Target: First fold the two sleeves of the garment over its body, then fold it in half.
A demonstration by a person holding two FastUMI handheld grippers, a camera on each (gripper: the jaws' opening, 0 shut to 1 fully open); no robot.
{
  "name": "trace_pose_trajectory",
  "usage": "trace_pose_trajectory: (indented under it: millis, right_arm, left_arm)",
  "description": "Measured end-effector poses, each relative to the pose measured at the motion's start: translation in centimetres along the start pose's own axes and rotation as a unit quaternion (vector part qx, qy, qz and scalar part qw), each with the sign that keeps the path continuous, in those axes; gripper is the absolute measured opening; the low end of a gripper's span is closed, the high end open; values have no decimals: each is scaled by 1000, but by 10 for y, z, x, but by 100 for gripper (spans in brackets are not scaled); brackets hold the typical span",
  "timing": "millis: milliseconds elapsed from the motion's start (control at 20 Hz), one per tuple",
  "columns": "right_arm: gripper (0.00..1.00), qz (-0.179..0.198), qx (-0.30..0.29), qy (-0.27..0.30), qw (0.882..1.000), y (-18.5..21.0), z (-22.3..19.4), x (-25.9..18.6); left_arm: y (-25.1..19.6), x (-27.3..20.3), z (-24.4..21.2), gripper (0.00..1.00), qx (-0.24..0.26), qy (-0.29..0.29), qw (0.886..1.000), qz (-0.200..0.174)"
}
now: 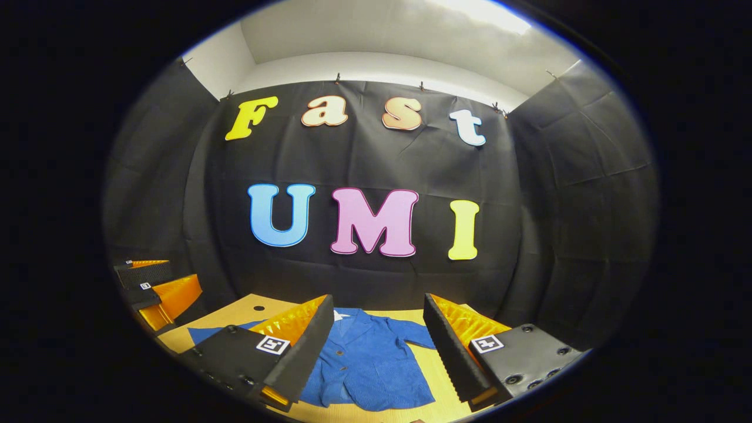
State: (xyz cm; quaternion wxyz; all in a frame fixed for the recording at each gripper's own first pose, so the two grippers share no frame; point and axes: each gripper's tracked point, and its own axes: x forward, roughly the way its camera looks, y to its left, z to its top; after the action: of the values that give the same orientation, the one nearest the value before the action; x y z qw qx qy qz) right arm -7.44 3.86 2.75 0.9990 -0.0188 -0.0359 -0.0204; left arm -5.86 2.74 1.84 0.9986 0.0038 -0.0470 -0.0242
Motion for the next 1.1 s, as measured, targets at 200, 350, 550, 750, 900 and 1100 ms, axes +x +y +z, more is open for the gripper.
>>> trace_pose_trajectory:
  millis: [200, 350, 550, 750, 900, 1100]
  right_arm:
    - [96, -5, -3, 3, 1000, -1, 1, 4]
    - [92, -5, -8, 0, 1000, -2, -2, 17]
    - [92, -2, 0, 12, 1000, -7, -11, 42]
    - [92, -3, 4, 27, 1000, -18, -26, 69]
    - [96, -9, 9, 34, 999, -28, -34, 86]
    - [92, -20, 14, 58, 998, -38, -57, 109]
  left_arm:
    - [9, 6, -4, 81, -16, 8, 1000, 12]
    - [15, 17, -8, 82, -21, 15, 999, 21]
    - [15, 35, -14, 82, -16, 27, 999, 26]
    - [15, 61, -22, 82, -13, 42, 998, 33]
    - [12, 77, -31, 82, -12, 57, 998, 35]
    - [9, 98, -38, 82, -1, 71, 997, 34]
